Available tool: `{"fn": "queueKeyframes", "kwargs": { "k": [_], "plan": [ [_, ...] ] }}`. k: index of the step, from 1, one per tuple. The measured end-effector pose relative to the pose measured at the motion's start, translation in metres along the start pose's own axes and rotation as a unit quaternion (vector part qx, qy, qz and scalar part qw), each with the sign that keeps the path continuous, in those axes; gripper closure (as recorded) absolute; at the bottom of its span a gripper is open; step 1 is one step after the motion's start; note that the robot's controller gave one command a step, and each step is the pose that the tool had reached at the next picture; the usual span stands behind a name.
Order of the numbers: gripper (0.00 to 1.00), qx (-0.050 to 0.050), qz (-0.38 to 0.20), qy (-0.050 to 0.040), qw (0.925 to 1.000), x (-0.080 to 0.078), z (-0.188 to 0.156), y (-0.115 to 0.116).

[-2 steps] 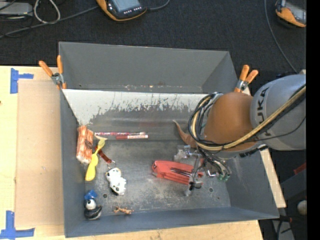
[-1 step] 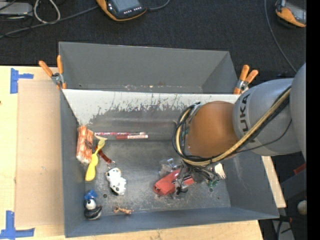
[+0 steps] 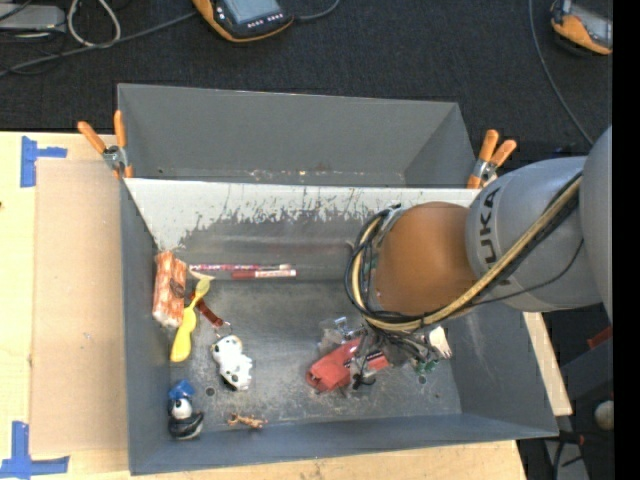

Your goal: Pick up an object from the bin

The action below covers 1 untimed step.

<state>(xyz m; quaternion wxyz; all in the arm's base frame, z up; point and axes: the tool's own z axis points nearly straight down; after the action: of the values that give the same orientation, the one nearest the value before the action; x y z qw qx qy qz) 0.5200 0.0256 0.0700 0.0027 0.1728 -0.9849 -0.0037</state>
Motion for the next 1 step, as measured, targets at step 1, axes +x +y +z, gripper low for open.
{"fn": "queueKeyframes", "kwargs": {
  "k": [1],
  "plan": [
    [1.0, -0.001, -0.001, 0.0041, 1.0, -0.0004, -0.057, -0.009]
  ]
}}
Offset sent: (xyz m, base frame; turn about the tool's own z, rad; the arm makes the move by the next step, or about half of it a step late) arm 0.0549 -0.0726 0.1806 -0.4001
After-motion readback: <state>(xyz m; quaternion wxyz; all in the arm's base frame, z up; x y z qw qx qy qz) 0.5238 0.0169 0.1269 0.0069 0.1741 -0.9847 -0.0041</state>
